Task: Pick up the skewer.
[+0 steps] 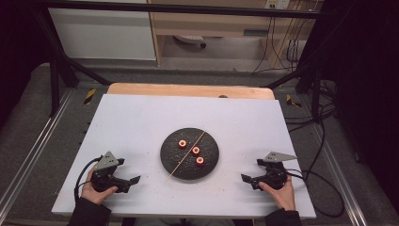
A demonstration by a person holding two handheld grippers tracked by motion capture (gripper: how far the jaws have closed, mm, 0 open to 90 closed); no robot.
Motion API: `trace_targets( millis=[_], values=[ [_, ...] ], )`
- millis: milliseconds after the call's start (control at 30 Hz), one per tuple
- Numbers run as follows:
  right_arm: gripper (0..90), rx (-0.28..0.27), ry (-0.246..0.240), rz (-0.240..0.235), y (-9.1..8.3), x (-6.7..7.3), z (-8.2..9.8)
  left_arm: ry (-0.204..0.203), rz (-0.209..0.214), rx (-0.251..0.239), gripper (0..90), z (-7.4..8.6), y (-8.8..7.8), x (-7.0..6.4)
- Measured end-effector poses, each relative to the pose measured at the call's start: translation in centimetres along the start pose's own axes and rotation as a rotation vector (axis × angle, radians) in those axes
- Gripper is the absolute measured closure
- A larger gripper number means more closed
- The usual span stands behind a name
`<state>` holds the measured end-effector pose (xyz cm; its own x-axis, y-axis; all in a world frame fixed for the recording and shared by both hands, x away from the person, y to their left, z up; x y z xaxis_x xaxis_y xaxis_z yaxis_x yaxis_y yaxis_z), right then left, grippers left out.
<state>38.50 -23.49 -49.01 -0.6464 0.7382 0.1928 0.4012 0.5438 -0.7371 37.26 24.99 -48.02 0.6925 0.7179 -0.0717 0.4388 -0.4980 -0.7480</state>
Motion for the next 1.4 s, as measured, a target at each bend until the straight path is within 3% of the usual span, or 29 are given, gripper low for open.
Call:
trace_targets(
  millis=[767, 1400],
  values=[
    [0.6, -0.007, 0.005, -0.003, -0.1, 0.0, 0.0, 0.001, -0.006, 0.001, 3.7, -0.9, -0.1, -0.5],
    [0.6, -0.002, 0.005, 0.003, -0.1, 0.0, 0.0, 0.030, -0.019, 0.033, 3.9, -2.9, 0.6, -2.3]
  ],
)
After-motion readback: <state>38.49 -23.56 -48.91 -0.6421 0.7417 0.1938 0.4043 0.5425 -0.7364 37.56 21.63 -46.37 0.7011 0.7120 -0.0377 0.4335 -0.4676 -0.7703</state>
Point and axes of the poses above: each handheld gripper's, and its own axes: y roughly forward along the jaws, z roughly out of its underside, x roughly to its left, the point moved 5 cm from there along y, roughly forward along the jaws, and after that the axes turned 11 degrees about x, right-handed, at the moved point
